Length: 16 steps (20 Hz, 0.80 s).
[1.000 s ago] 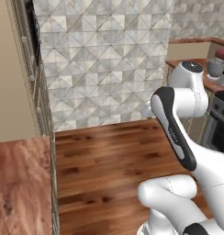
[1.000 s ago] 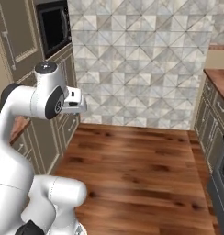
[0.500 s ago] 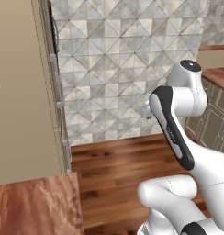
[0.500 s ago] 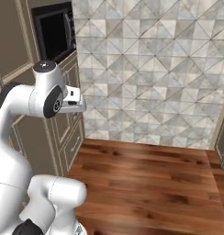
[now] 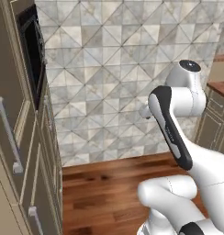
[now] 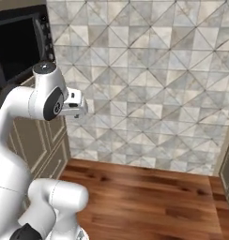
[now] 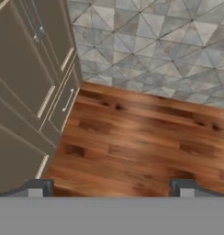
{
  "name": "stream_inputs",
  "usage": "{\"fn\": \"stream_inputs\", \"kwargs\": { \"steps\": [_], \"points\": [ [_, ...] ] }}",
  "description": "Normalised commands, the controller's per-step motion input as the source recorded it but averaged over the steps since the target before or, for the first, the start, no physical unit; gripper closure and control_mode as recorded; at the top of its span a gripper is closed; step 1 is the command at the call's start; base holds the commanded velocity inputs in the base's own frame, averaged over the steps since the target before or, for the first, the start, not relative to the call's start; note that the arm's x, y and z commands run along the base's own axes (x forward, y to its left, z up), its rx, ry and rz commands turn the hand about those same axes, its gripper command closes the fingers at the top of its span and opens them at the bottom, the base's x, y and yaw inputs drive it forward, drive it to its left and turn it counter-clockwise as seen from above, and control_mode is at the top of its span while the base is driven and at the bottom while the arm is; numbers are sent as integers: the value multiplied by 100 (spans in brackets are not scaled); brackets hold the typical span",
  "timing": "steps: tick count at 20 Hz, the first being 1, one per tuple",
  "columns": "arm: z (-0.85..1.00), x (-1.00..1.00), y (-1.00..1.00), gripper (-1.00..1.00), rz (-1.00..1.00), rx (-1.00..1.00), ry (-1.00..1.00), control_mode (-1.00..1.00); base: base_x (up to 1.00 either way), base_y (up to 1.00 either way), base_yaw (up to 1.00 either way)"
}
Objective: Navigate to the microwave.
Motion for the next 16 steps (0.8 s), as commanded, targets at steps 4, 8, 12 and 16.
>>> {"fn": "stream_inputs", "kwargs": {
  "steps": [4,8,12,16],
  "points": [
    [0,0,0,-100,0,0,0,100,100,-88,23],
    [0,0,0,-100,0,0,0,100,100,-66,40],
    [0,0,0,-100,0,0,0,100,80,-48,60],
    [0,0,0,-100,0,0,0,100,41,-40,70]
  ]
}}
